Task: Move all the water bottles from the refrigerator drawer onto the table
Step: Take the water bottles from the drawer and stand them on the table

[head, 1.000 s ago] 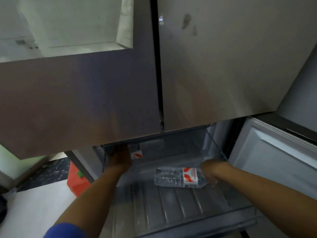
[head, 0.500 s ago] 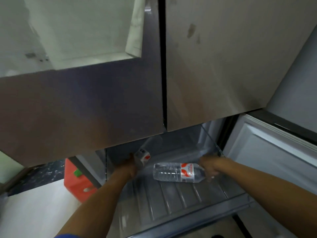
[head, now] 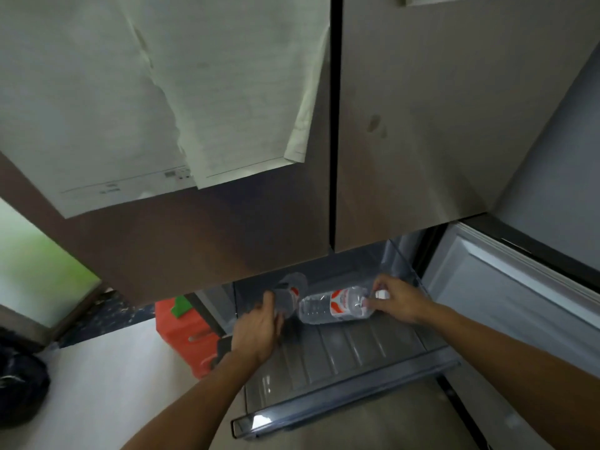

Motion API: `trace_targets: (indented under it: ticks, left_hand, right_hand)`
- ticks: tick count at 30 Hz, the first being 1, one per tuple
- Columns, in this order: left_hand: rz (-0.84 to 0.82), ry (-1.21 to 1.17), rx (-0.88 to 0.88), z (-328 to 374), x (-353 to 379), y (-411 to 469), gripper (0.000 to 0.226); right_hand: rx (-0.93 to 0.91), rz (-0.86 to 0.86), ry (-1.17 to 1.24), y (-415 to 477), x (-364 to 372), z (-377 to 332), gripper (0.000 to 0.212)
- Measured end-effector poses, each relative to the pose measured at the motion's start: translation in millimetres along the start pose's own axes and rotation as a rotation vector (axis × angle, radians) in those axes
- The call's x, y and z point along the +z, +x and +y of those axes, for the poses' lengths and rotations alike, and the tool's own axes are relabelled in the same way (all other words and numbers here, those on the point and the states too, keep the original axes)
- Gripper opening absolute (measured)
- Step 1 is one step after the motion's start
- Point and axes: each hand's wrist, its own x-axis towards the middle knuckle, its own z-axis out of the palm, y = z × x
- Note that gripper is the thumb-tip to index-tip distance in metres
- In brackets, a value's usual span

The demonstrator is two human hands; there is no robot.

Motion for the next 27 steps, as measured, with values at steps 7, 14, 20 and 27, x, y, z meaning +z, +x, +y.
trace_targets:
  ticks: [7, 14, 20, 27]
  left_hand:
    - [0.116, 0.083, -0.069, 16, -40, -17, 0.031]
    - [0.308, 0.126, -0.233, 38, -91, -71, 0.024]
    - [0.601, 0.160, -0.352, 46, -128, -146, 0.036]
    - [0.727, 0.204, -0.611, 37, -171, -263, 0.056]
  right_hand:
    - [-0.307, 0.094, -0.330, -20, 21, -49, 0.024]
    - [-0.629, 0.198, -0.507, -31, -14, -91, 0.030]
    - [-1.054, 0.271, -0.461, -69, -27, -153, 0.030]
    - [-1.254, 0.308, -0.286, -134, 9, -226, 0.032]
